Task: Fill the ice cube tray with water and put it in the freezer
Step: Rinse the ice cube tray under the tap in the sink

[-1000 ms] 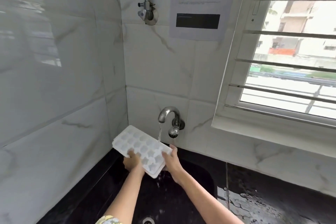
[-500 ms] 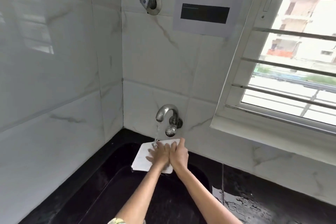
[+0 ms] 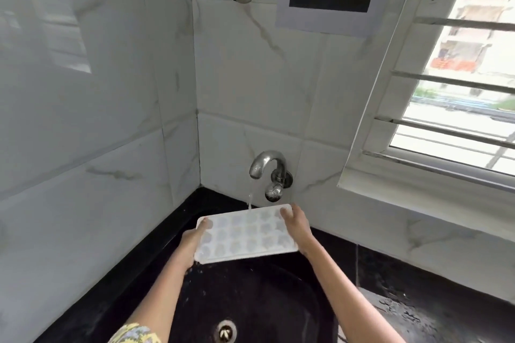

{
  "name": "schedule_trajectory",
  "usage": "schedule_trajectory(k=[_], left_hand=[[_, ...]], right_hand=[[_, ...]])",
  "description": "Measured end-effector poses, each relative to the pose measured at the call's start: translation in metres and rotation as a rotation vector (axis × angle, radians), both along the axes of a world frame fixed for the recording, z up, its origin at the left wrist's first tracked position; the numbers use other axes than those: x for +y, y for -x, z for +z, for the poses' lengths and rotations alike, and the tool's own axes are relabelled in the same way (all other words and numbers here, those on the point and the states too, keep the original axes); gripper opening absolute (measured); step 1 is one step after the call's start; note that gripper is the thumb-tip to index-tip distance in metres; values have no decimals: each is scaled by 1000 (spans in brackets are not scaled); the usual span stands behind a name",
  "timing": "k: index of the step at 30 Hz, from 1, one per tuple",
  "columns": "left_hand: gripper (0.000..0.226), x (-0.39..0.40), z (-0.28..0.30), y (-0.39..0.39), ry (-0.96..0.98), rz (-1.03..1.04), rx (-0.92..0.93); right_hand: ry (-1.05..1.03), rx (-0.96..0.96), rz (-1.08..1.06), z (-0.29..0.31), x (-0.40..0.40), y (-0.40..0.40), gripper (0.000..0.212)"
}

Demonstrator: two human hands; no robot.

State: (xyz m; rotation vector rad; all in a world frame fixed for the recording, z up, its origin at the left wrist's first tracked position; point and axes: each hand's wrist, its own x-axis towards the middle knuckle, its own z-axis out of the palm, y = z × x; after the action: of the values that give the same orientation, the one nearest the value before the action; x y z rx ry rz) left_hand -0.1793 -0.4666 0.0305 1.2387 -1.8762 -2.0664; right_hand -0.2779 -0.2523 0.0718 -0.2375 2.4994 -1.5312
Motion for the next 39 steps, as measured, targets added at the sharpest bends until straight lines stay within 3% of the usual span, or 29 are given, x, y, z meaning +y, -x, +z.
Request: schedule_trajectory(k=[3,5,8,11,13,16,18,21,23,26,28,30,32,34,37,39], left_hand=[[47,6,-3,-4,97,113,29],[45,11,-7,-4,117,182,32],[43,20,-8,-7,80,234,11],[45,21,-10,-9,66,279,7],[46,15,-12,-14,33,310,26],[49,3,-16,-26,26,307,21],[54,-4,-20,-31,48,301,22],[60,-10,-23,-36,111,280,16],[74,-13,-21,-35,91,210,-2],[112,-11,-17,-29,-112,128,-96],[106,-4,-13,-25,-292,140,-114],[92,4,-13,-21,-524,140,-3],[55,10,-15,-14,-700,193,218],[24,17,-17,-6,-731,268,363],[51,28,-13,-2,-663,245,424],[57,28,-15,1,-606,202,407]], right_hand=[[-444,166,-157,-18,-22,-11,35],[-621,306,-32,-34,-51,-34,46],[-591,409,401,-54,-96,-79,91],[-645,534,557,-61,-110,-83,91],[-693,536,462,-61,-100,-65,88],[-732,297,87,-61,-69,-35,89],[-619,17,5,-60,-53,-18,84],[-233,-279,79,-58,-41,-6,74],[-56,-352,117,-58,-30,-4,58],[139,-342,160,-48,-15,-7,30],[177,-276,168,-36,-10,-6,30],[201,-261,136,-23,-3,-2,39],[241,-308,129,-19,8,3,50],[323,-355,144,-21,23,3,62],[392,-408,79,-22,42,1,80],[444,-468,34,-23,53,-2,69]])
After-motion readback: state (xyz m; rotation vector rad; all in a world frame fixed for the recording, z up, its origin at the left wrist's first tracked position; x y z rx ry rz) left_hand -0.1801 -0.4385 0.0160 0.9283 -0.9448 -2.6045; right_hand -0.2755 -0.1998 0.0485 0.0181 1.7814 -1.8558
